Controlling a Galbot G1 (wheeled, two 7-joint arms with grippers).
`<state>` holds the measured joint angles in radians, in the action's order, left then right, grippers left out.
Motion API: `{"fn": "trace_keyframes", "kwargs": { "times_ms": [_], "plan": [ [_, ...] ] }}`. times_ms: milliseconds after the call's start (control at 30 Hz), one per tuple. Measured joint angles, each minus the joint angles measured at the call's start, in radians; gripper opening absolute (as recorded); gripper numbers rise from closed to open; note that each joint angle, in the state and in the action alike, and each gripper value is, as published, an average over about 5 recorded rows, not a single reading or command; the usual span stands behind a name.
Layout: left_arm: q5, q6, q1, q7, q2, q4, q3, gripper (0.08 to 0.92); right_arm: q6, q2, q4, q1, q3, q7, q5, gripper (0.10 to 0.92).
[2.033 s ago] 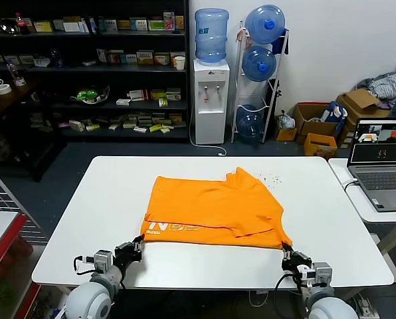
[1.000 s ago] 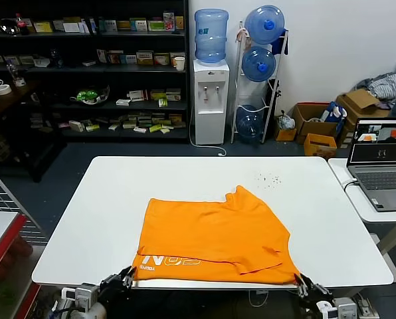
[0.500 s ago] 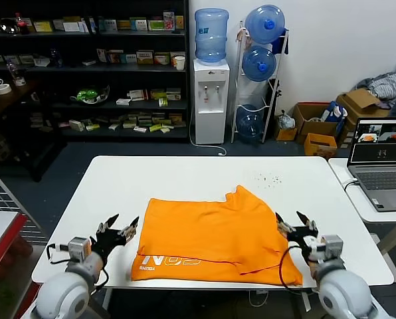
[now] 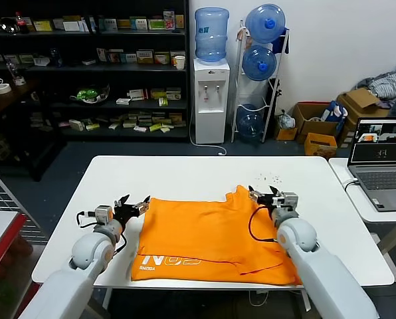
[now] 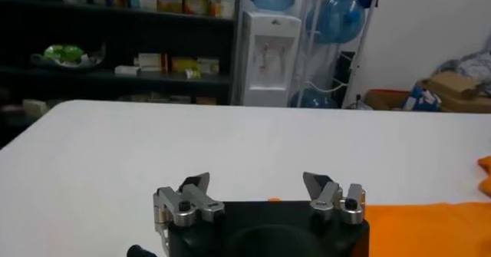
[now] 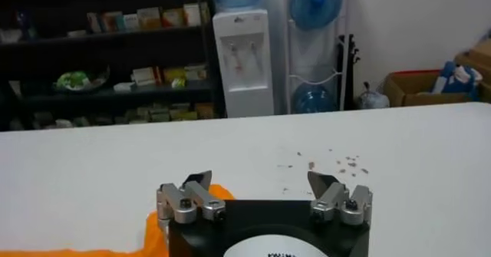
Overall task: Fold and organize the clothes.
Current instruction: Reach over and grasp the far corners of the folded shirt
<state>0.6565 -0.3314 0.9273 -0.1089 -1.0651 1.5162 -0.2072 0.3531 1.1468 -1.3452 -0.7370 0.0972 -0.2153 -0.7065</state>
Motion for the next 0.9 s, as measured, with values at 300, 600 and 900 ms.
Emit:
{"fn": "trace_keyframes", "kwargs": {
  "times_ms": [300,600,900],
  "plan": [
    [0.013,-0.022,-0.071,0.009,-0.021,-0.093,0.061,0.823,0.024,0.047,0.136,0.070,-0.043,0.030,0.005,0.823],
    [0.014,-0.030,-0.106,0.017,-0.033,-0.138,0.102,0.819,0.048,0.058,0.180,0.092,-0.065,0.037,0.001,0.820],
    [0.004,-0.035,-0.120,0.019,-0.041,-0.157,0.124,0.617,0.071,0.056,0.168,0.094,-0.084,0.028,-0.013,0.611]
  ]
}}
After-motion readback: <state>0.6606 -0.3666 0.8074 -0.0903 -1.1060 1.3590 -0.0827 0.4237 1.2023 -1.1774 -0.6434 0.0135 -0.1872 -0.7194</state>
